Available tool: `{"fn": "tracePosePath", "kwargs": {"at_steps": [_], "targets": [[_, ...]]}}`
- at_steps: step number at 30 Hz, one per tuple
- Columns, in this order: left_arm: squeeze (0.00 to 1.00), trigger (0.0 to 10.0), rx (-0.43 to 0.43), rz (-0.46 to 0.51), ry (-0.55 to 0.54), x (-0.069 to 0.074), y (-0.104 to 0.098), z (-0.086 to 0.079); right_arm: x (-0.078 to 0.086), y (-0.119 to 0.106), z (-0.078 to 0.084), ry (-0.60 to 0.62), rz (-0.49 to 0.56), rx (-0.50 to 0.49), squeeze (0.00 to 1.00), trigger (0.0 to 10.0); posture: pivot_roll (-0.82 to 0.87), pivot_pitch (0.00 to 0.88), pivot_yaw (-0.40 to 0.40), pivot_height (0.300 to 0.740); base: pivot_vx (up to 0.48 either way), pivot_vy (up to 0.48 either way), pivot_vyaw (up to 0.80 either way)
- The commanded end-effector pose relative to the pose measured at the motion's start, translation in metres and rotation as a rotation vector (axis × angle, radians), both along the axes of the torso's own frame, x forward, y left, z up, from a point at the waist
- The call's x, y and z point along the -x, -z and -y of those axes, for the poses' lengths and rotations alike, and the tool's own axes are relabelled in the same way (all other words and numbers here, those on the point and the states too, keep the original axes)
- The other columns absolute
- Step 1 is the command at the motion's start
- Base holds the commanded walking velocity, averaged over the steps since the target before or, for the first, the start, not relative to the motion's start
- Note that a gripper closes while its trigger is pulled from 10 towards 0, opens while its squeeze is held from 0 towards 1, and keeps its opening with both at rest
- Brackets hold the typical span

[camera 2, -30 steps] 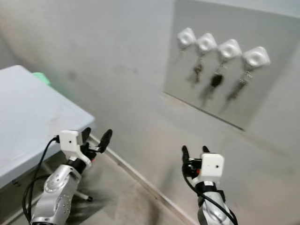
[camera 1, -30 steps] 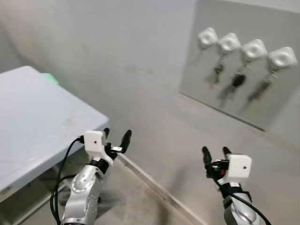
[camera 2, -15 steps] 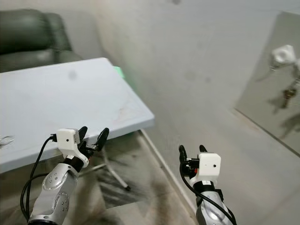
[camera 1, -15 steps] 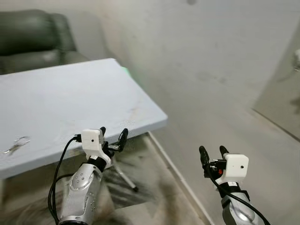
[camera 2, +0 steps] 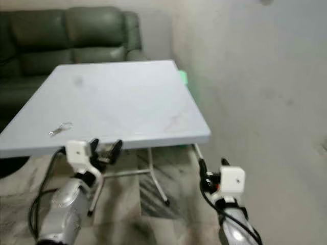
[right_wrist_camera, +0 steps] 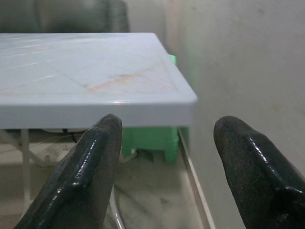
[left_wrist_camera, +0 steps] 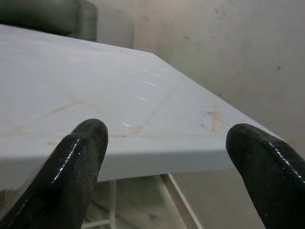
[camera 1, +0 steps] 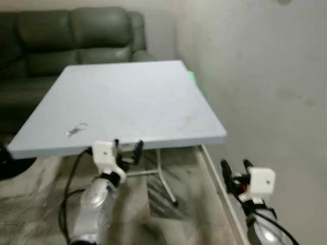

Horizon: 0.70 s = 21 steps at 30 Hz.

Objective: Hang keys on a hook

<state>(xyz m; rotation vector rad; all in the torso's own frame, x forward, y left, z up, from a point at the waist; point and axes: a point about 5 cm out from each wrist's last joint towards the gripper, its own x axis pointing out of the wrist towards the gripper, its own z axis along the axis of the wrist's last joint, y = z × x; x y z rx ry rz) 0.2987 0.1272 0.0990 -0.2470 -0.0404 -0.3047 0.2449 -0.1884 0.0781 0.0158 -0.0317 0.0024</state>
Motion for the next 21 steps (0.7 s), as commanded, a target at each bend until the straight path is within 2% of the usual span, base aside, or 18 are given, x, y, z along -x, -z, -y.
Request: {"fn": "tracePosePath", "kwargs": {"at_steps": [1, 13, 15, 21], "targets": [[0.00, 10.0, -0.017, 0.005, -0.024, -0.0024, -0.0031, -0.0079, -0.0031, -0.0033, -0.0055, -0.020, 0.013, -0.008, 0.00, 10.0, -0.03, 0.000, -0.025, 0.740, 0.000, 0.000, 0.80], [0.00, 10.0, -0.010, -0.002, -0.031, -0.0031, -0.0032, -0.0081, -0.0024, -0.0041, -0.0057, -0.021, 0.019, -0.016, 0.00, 10.0, -0.03, 0.000, -0.025, 0.740, 0.000, 0.000, 0.80], [0.00, 10.0, -0.014, 0.008, -0.028, -0.0029, -0.0044, -0.0081, -0.0025, -0.0049, -0.0067, -0.022, 0.026, -0.062, 0.00, 10.0, -0.03, 0.000, -0.025, 0.740, 0.000, 0.000, 0.00], [0.00, 10.0, -0.008, 0.002, -0.024, -0.0028, -0.0046, -0.0081, -0.0028, -0.0063, -0.0094, -0.035, 0.033, -0.071, 0.00, 10.0, -0.02, 0.000, -0.023, 0.740, 0.000, 0.000, 0.00]]}}
